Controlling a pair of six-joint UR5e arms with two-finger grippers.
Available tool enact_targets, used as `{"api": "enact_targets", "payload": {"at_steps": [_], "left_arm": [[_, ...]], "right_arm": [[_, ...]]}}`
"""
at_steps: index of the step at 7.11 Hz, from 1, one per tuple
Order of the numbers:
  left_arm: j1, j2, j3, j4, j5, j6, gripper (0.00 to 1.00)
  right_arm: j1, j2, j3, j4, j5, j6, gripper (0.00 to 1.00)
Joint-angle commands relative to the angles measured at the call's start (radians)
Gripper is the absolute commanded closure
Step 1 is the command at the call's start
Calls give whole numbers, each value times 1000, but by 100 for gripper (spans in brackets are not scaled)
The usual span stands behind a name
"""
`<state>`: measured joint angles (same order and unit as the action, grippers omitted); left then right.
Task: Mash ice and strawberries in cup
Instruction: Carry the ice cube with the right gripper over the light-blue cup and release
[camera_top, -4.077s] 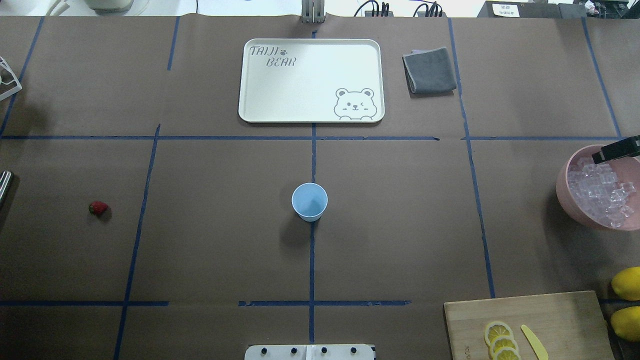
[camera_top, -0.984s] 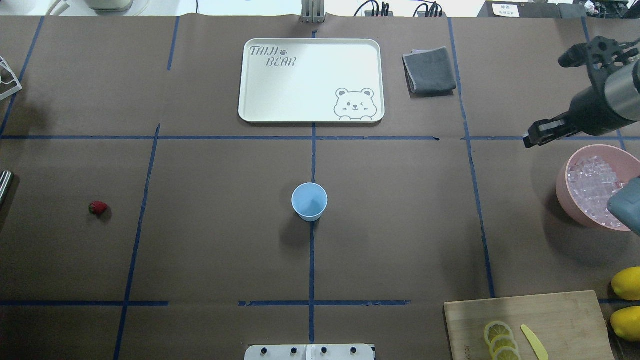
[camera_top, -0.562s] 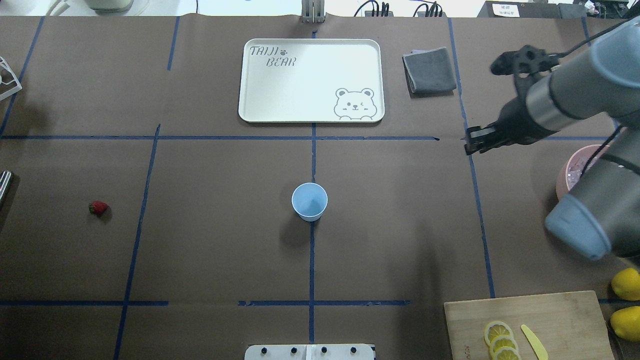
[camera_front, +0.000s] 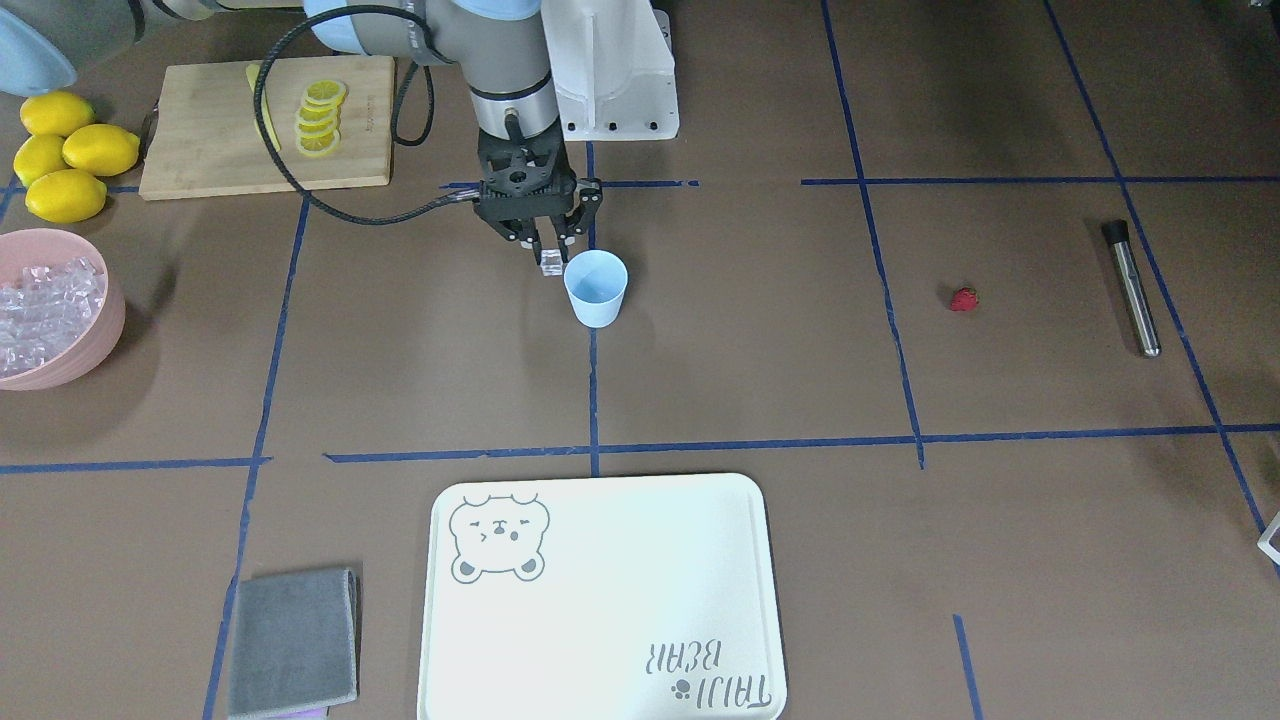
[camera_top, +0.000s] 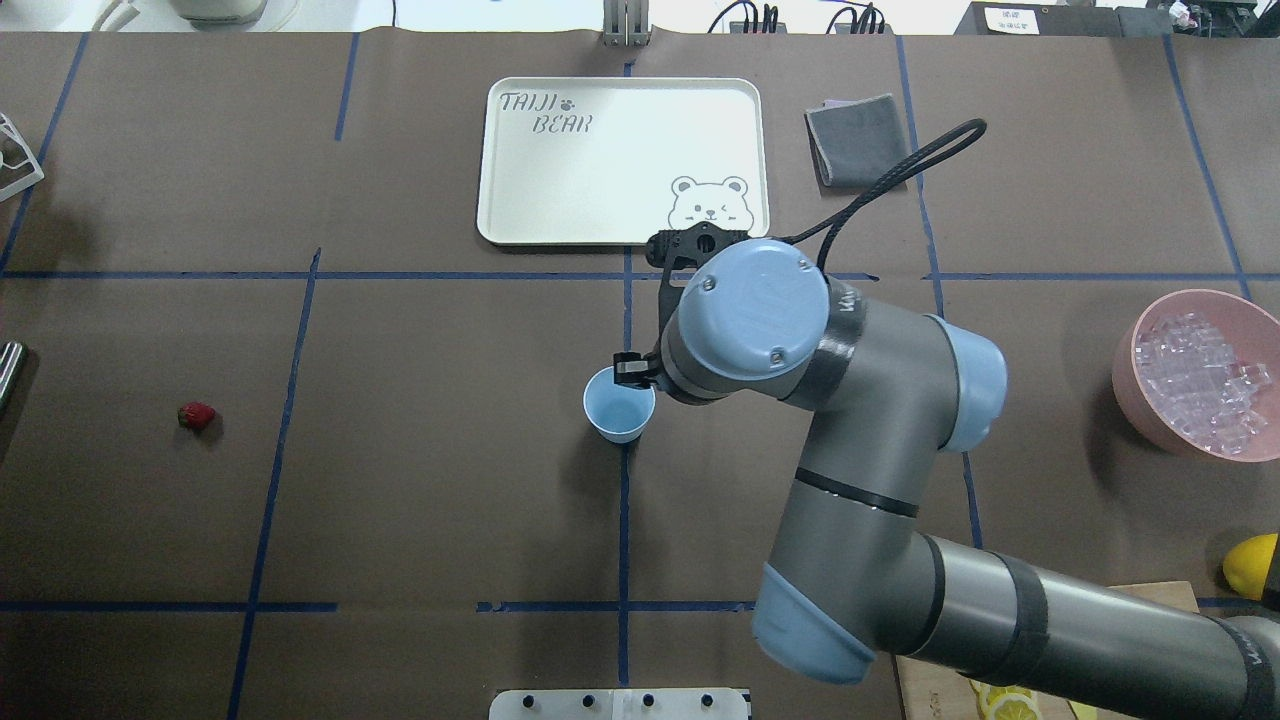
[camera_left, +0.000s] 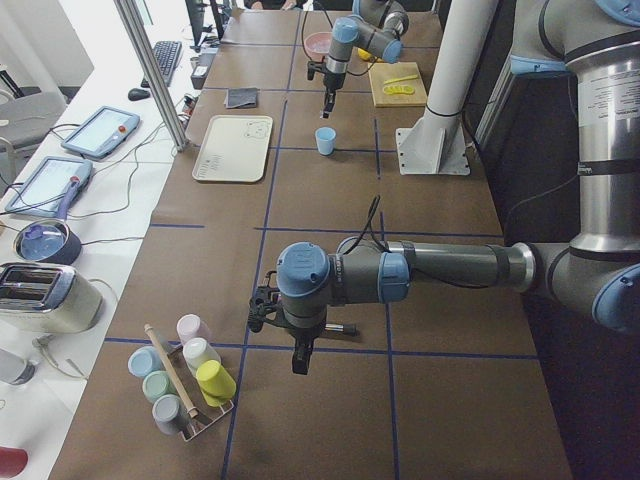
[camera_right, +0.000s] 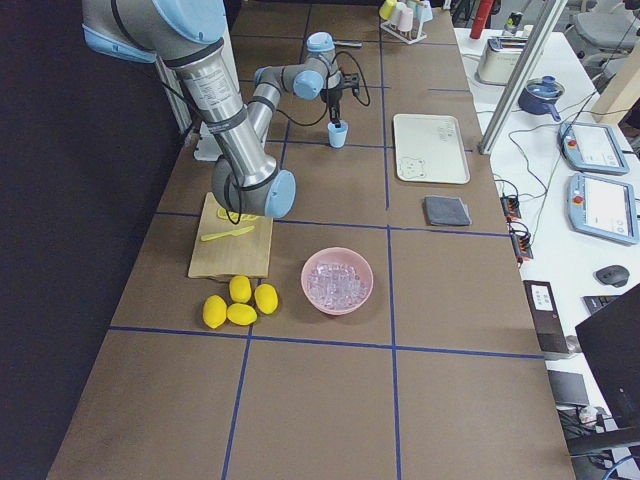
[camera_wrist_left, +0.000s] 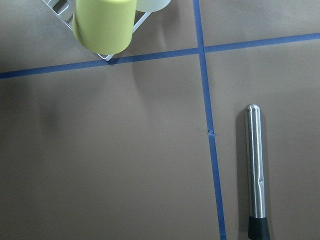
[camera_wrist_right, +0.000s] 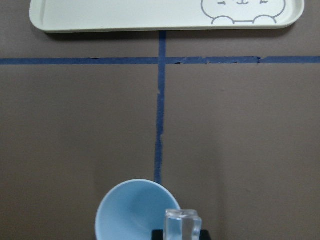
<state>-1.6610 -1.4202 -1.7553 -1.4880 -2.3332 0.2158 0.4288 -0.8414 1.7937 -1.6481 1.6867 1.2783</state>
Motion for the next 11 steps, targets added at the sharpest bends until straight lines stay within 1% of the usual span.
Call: {"api": "enact_targets", "payload": {"at_steps": [1, 2, 3, 7, 8, 9, 10, 11], "left_arm": [[1, 0, 2, 0, 0, -1, 0], [0, 0, 0, 0, 0, -1, 0], [1, 0, 0, 0, 0, 0, 0], [0, 0, 2, 2, 0, -1, 0], [1, 0, 0, 2, 0, -1, 0], [1, 0, 2, 2, 0, -1, 0], [1, 0, 2, 2, 0, -1, 0], [1, 0, 2, 3, 0, -1, 0]], "right_arm": [[-24, 80, -97, 4, -24, 39, 96], [-25, 81, -105, 5, -25, 38, 83], [-37, 76, -100, 7, -27, 36, 1], [-22, 68, -96, 4, -19, 26, 0], [20, 23, -79, 7, 35, 7, 0], [69, -61, 15, 7, 77, -61, 0], [131, -173, 124, 8, 138, -151, 0], [212, -293, 212, 11, 206, -265, 0]]}}
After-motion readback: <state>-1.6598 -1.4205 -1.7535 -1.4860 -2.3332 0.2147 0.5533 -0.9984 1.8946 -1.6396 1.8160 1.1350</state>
